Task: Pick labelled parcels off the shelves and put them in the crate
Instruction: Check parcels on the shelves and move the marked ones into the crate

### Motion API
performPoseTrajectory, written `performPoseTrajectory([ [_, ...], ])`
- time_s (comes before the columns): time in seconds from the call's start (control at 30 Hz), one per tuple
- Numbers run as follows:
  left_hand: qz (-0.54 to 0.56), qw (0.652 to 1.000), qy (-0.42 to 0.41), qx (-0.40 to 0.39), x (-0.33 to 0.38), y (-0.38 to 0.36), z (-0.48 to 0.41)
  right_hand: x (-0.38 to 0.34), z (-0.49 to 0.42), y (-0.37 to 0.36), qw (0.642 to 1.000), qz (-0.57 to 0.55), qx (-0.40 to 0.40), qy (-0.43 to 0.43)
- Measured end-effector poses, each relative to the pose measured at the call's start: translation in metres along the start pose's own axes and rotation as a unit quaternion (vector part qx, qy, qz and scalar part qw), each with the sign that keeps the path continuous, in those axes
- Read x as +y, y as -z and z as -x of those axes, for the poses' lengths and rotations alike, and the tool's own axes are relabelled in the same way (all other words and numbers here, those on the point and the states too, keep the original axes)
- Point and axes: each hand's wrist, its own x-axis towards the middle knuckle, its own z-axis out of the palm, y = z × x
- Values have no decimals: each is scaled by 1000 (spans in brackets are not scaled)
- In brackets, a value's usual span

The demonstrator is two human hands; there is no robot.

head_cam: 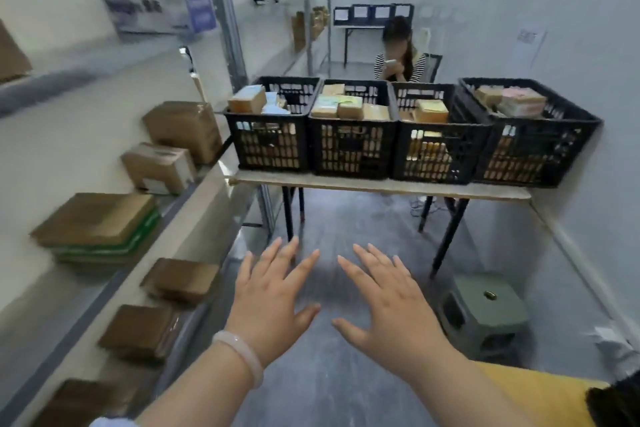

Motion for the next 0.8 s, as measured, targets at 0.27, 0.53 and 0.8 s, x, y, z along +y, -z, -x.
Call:
performPoseTrajectory([
  [0.27,-18,980,192,54,-150,28,28,-124,-133,-47,980,-1,-26,196],
  [0.53,-42,933,351,75,-243,39,75,-217,-213,-95,951,-5,-66,301],
  [0.8,-52,878,474,51,-289,30,78,-273,-296,-125,918,37,-143,368],
])
